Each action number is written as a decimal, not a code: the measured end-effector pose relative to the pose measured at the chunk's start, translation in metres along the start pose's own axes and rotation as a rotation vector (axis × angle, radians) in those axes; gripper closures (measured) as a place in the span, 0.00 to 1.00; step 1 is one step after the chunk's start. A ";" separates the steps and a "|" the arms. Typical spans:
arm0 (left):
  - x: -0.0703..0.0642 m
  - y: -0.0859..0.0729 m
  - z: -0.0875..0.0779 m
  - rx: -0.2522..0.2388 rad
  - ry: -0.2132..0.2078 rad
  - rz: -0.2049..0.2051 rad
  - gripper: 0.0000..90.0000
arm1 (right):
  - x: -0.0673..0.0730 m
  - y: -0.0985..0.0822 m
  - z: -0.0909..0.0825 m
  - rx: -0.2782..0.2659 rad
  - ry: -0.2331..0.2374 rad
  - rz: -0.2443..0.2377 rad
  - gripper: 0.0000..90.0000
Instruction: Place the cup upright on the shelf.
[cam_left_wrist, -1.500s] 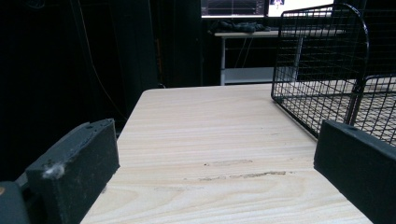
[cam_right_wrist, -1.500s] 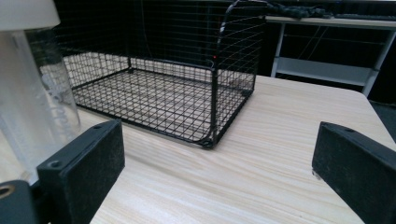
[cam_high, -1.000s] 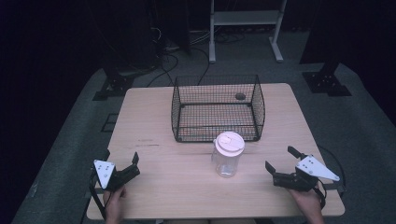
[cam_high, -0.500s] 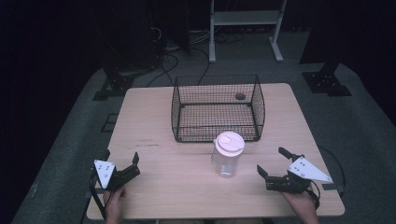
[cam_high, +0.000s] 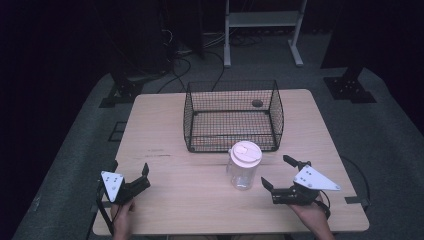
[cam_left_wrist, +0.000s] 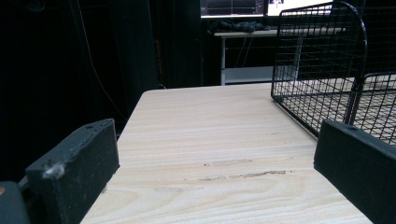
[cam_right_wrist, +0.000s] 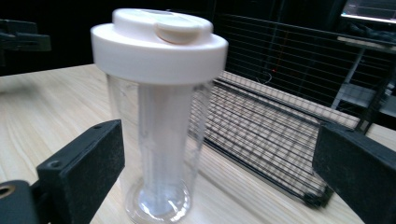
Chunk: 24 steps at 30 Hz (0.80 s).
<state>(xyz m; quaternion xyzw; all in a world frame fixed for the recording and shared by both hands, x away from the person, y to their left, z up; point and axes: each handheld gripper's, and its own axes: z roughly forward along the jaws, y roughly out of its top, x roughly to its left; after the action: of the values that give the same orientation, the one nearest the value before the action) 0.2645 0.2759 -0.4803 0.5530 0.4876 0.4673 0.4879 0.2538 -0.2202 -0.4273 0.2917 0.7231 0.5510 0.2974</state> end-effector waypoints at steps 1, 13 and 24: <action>0.000 0.000 0.000 0.000 0.000 -0.001 0.00 | 0.002 0.001 0.001 0.000 0.007 -0.002 0.02; 0.000 0.000 0.000 0.000 0.000 -0.001 0.00 | 0.013 0.011 0.020 -0.001 0.047 -0.005 0.02; 0.000 0.000 0.000 -0.001 -0.001 0.000 0.00 | 0.015 0.016 0.033 0.000 0.069 0.012 0.02</action>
<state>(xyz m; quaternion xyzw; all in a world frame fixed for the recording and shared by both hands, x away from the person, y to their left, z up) 0.2644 0.2758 -0.4802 0.5533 0.4871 0.4671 0.4882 0.2703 -0.1853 -0.4202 0.2766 0.7311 0.5626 0.2691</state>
